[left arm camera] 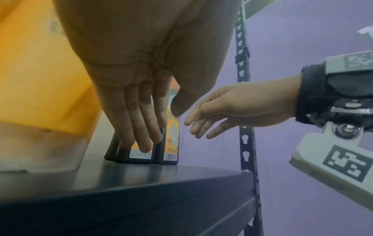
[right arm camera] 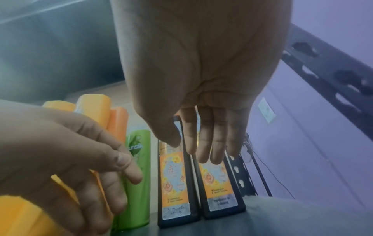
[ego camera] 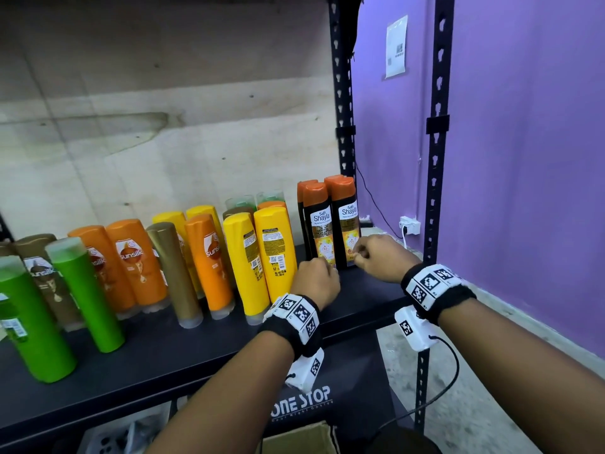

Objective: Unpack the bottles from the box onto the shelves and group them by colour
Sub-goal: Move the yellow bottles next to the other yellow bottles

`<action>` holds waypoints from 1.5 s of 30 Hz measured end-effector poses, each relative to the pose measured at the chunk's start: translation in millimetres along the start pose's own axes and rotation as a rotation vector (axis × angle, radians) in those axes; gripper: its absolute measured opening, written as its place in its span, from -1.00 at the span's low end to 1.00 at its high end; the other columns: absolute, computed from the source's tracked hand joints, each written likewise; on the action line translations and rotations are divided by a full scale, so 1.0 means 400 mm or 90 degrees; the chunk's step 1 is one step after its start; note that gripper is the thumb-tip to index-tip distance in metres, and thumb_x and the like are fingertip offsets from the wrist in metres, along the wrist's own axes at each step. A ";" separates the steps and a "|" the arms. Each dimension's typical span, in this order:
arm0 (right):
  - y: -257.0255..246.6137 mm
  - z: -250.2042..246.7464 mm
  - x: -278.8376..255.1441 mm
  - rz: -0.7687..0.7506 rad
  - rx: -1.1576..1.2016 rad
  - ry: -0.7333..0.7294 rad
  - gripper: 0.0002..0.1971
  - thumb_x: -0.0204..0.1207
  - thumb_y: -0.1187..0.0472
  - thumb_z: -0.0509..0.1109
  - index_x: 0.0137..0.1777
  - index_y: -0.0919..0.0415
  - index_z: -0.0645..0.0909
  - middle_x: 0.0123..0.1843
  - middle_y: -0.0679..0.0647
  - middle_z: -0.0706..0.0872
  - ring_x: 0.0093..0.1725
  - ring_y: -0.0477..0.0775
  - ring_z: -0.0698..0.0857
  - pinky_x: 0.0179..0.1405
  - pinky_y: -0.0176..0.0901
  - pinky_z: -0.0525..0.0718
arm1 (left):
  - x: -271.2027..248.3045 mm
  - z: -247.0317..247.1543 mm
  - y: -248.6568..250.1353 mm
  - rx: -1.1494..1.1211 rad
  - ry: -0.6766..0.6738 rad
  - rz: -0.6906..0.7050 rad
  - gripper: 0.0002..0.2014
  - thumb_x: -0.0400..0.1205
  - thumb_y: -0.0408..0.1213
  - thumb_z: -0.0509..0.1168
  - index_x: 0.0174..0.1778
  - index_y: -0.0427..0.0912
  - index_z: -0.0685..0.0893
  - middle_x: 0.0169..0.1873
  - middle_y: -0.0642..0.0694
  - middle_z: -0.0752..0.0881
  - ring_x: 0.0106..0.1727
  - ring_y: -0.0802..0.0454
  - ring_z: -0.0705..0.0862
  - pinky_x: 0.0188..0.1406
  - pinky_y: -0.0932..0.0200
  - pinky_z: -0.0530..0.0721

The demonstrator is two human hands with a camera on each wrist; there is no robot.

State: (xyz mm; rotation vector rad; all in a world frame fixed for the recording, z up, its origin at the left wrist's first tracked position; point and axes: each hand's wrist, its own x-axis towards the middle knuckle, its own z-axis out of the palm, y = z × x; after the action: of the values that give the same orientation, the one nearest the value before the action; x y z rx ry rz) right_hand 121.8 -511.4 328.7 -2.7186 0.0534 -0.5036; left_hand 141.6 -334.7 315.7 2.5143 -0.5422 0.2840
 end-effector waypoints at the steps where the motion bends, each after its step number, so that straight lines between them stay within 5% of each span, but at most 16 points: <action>1: -0.010 -0.003 -0.011 -0.009 -0.012 0.005 -0.80 0.65 0.07 0.34 0.09 0.13 0.73 -0.07 0.05 0.76 -0.09 0.06 0.72 -0.13 -0.14 0.61 | -0.011 -0.008 -0.004 0.012 0.005 0.012 -0.71 0.75 -0.13 0.23 0.09 -0.27 0.76 0.05 -0.26 0.80 0.10 -0.25 0.74 0.00 0.00 0.72; 5: -0.061 -0.011 -0.050 -0.039 -0.020 0.016 -0.84 0.65 0.09 0.33 -0.10 0.10 0.67 -0.17 0.01 0.71 -0.19 0.03 0.69 -0.26 -0.13 0.60 | -0.058 -0.040 -0.031 0.045 0.030 0.027 -0.68 0.74 -0.03 0.23 0.10 -0.16 0.79 0.04 -0.19 0.80 0.08 -0.22 0.75 0.03 -0.05 0.75; 16: -0.224 0.034 -0.106 -0.125 0.036 0.064 -0.84 0.67 0.08 0.31 -0.01 0.12 0.66 -0.04 -0.01 0.67 -0.08 0.05 0.66 -0.06 0.04 0.70 | -0.161 -0.172 -0.169 0.019 0.121 0.033 -0.76 0.74 -0.01 0.26 0.05 -0.08 0.74 -0.07 -0.08 0.79 -0.01 -0.10 0.75 -0.04 -0.08 0.76; 20: -0.260 0.081 -0.099 -0.107 0.144 0.117 -0.68 0.67 0.04 0.37 0.35 0.12 0.55 0.13 -0.02 0.59 -0.02 -0.05 0.61 0.05 0.03 0.70 | -0.178 -0.189 -0.213 -0.093 0.224 0.018 -0.81 0.71 -0.11 0.34 0.13 -0.10 0.53 0.09 -0.06 0.64 0.07 -0.04 0.67 0.05 -0.04 0.70; 25: -0.295 0.129 -0.085 -0.068 0.209 0.092 -0.34 0.65 -0.05 0.43 0.66 0.13 0.28 0.44 0.08 0.53 0.35 0.06 0.61 0.37 0.07 0.61 | -0.181 -0.197 -0.229 -0.155 0.356 -0.024 -0.61 0.62 -0.19 0.45 0.22 -0.17 0.41 0.22 -0.15 0.49 0.26 -0.17 0.56 0.24 -0.01 0.58; 31: -0.322 0.167 -0.066 -0.053 0.258 0.091 -0.35 0.60 -0.04 0.50 0.60 0.10 0.33 0.44 0.14 0.57 0.43 0.16 0.59 0.45 0.17 0.59 | -0.158 -0.194 -0.245 -0.165 0.264 -0.076 -0.34 0.64 -0.10 0.46 0.57 -0.21 0.33 0.47 -0.23 0.44 0.47 -0.20 0.51 0.40 -0.06 0.53; 39: -0.318 0.195 -0.052 -0.020 0.250 0.114 -0.41 0.57 -0.06 0.53 0.46 0.18 0.41 0.39 0.16 0.48 0.40 0.19 0.54 0.32 0.01 0.51 | -0.141 -0.178 -0.258 -0.160 0.237 -0.089 -0.49 0.67 -0.12 0.44 0.48 -0.16 0.46 0.43 -0.16 0.57 0.46 -0.17 0.55 0.35 -0.08 0.57; 45: -0.300 0.195 -0.069 -0.035 0.309 0.140 -0.47 0.61 -0.04 0.50 0.42 0.15 0.39 0.40 0.17 0.64 0.37 0.18 0.64 0.25 -0.02 0.62 | -0.150 -0.169 -0.247 -0.178 0.250 -0.067 -0.52 0.66 -0.16 0.47 0.43 -0.18 0.48 0.38 -0.16 0.58 0.44 -0.15 0.56 0.35 -0.03 0.56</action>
State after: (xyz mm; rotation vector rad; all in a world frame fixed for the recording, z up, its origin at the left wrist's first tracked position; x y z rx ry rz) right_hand 119.7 -369.5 295.9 -2.1890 -0.0770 -0.7252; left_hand 125.0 -202.2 306.9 2.1324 -0.2693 0.6014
